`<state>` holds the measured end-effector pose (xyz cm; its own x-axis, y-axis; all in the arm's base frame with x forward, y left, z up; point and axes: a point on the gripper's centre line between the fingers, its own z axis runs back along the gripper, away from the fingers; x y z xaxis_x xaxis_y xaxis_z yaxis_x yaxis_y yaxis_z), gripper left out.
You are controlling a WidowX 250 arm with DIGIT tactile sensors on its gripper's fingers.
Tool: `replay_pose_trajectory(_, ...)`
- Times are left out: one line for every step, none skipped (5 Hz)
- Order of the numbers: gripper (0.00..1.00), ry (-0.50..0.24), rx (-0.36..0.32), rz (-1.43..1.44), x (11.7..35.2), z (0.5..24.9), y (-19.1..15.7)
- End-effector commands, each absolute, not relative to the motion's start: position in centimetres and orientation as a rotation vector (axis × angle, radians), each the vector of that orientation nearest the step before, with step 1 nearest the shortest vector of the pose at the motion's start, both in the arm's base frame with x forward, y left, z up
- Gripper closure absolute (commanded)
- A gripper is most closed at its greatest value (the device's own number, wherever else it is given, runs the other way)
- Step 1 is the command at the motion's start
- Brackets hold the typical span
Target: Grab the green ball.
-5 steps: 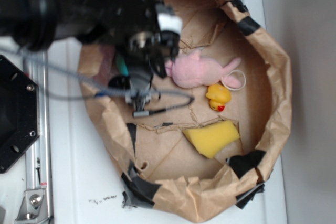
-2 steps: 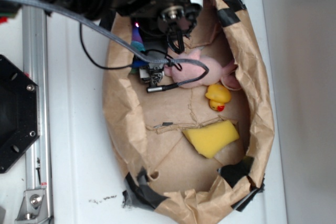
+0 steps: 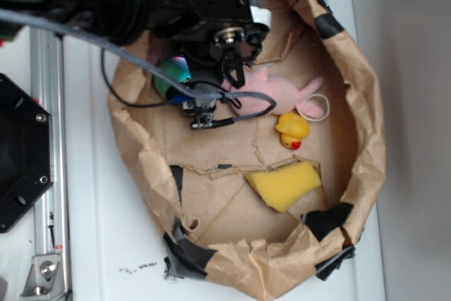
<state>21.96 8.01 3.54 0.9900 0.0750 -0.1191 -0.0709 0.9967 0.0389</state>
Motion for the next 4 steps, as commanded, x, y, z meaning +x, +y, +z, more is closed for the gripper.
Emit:
replay_pose_trajectory(1.00, -0.011, -0.030, 0.060, 25.7, 14.9, 3.0)
replay_pose_trajectory(1.00, 0.064, -0.020, 0.146, 27.3, 17.3, 1.9)
replay_pose_trajectory(1.00, 0.072, -0.056, 0.173, 27.1, 17.1, 1.8)
replay_pose_trajectory(1.00, 0.056, -0.079, 0.225, 26.9, 17.3, 1.9)
